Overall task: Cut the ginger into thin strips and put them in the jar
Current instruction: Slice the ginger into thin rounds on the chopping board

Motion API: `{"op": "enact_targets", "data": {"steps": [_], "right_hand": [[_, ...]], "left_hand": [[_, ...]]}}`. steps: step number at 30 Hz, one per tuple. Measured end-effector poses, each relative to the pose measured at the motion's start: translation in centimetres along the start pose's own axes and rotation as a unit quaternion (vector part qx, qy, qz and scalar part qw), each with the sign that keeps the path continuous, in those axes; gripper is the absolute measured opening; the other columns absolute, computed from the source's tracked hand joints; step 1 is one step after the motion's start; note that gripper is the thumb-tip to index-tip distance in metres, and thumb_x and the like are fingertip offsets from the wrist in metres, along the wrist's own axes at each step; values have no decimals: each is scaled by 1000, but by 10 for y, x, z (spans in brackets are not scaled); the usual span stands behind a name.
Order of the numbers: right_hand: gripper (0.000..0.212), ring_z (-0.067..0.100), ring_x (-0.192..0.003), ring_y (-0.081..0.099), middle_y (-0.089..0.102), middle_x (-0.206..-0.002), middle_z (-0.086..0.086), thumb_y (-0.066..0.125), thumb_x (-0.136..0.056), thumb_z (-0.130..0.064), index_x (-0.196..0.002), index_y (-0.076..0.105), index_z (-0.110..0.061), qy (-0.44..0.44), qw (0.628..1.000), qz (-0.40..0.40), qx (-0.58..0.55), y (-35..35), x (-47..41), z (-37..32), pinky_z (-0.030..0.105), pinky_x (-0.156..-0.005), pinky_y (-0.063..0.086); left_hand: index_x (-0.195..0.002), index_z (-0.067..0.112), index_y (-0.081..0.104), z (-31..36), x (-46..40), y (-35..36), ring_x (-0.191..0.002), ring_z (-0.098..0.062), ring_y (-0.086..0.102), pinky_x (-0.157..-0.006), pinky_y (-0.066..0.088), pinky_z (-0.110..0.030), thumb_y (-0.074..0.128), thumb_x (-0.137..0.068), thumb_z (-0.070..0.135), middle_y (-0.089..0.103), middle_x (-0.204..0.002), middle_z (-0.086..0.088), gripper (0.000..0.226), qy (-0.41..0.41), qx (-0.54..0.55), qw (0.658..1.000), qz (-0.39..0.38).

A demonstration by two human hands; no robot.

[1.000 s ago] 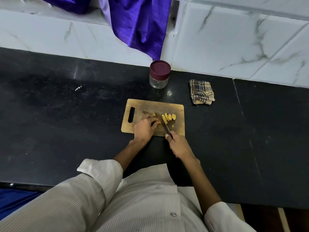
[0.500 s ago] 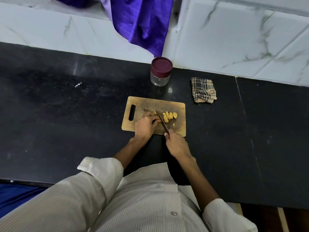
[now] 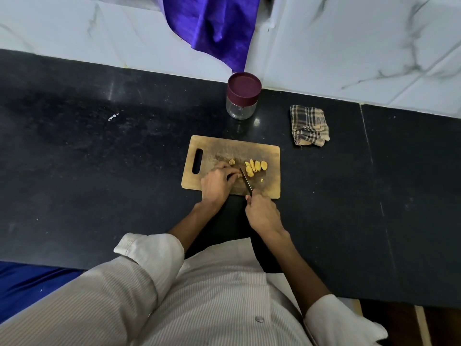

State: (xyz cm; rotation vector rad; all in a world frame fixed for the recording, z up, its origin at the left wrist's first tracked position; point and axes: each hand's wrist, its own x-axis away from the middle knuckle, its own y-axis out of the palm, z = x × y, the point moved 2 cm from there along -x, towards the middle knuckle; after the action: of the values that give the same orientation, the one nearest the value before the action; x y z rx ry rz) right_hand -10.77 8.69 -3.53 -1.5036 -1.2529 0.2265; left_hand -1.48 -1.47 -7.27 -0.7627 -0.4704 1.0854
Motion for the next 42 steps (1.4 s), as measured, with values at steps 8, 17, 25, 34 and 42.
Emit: {"op": "enact_targets", "data": {"steps": [8, 17, 25, 34, 42], "right_hand": [[26, 34, -107, 61, 63, -116, 16, 42, -104, -24, -119, 54, -6, 25, 1000, -7, -13, -3, -7, -9, 39, -77, 42], [31, 34, -111, 58, 59, -123, 17, 41, -105, -25, -124, 55, -4, 48, 998, -29, -31, 0, 4, -6, 38, -79, 42], [33, 35, -110, 58, 61, -121, 17, 41, -104, -29, -123, 57, -7, 83, 994, -34, -67, 1, 1, -3, 40, -82, 45], [30, 31, -104, 61, 63, -116, 14, 43, -103, -28, -118, 61, -9, 55, 997, -32, -42, -1, -5, -2, 44, -88, 51], [30, 34, -109, 62, 64, -120, 17, 44, -102, -22, -119, 61, -3, 56, 997, -27, -51, -3, -17, -16, 41, -87, 50]], "left_hand": [[-103, 18, 74, -3, 0, 1, -91, -18, 63, -69, 50, -34, 63, -91, 26, 65, -107, 3, 18, 23, -15, 1000, 4], [-103, 22, 74, 0, 1, -1, -95, -15, 62, -69, 48, -30, 63, -91, 29, 65, -109, 6, 18, 17, -19, 1000, 2], [-101, 22, 76, -3, -1, -2, -92, -14, 63, -68, 47, -29, 65, -89, 29, 67, -106, 6, 17, 19, 0, 1000, 20], [-101, 21, 75, -1, -3, 0, -90, -16, 63, -70, 51, -35, 66, -88, 30, 67, -105, 4, 18, 25, 23, 999, 5], [-97, 21, 77, -4, 1, 3, -86, -15, 65, -66, 49, -29, 70, -85, 27, 70, -101, 6, 15, 20, 27, 999, 23]]}}
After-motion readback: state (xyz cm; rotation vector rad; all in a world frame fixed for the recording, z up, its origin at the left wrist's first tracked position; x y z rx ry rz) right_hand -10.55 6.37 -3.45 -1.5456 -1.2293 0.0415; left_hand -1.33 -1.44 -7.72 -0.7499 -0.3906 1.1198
